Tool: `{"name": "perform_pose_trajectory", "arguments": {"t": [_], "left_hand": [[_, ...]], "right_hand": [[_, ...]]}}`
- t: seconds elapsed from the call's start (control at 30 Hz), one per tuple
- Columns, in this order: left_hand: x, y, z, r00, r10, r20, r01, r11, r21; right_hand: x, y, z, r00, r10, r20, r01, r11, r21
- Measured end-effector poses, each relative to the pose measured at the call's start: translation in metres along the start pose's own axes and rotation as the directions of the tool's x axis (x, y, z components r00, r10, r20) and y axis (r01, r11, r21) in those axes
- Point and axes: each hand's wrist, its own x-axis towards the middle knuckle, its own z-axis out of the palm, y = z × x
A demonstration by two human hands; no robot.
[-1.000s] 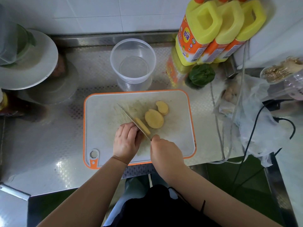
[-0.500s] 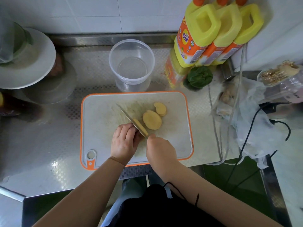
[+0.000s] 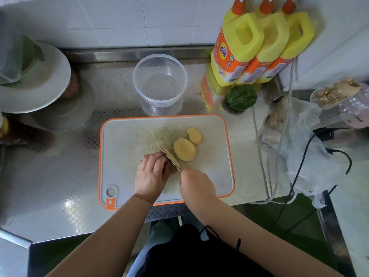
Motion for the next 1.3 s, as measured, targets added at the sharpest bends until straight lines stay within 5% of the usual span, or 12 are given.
{"name": "perform_pose_trajectory", "arguments": {"t": [0.97, 1.1, 1.2, 1.3], "left_hand": [[0.001, -0.002, 0.0, 0.999, 0.038, 0.006, -0.039, 0.997, 0.071], [0.001, -0.001, 0.001, 0.999, 0.035, 0.009, -0.035, 0.998, 0.055], [0.001, -0.002, 0.0, 0.999, 0.043, 0.005, -0.043, 0.997, 0.059], [0.002, -0.002, -0.001, 0.999, 0.051, 0.002, -0.051, 0.997, 0.062]], "right_hand": [[0.038, 0.013, 0.02, 0.996, -0.054, 0.077, 0.056, 0.998, -0.027], [0.031, 0.032, 0.004, 0.979, -0.037, 0.201, 0.007, 0.989, 0.148], [0.028, 0.048, -0.006, 1.0, 0.006, -0.009, -0.003, 0.953, 0.304], [0.039, 0.046, -0.007, 0.988, -0.106, -0.109, 0.132, 0.953, 0.272]]}}
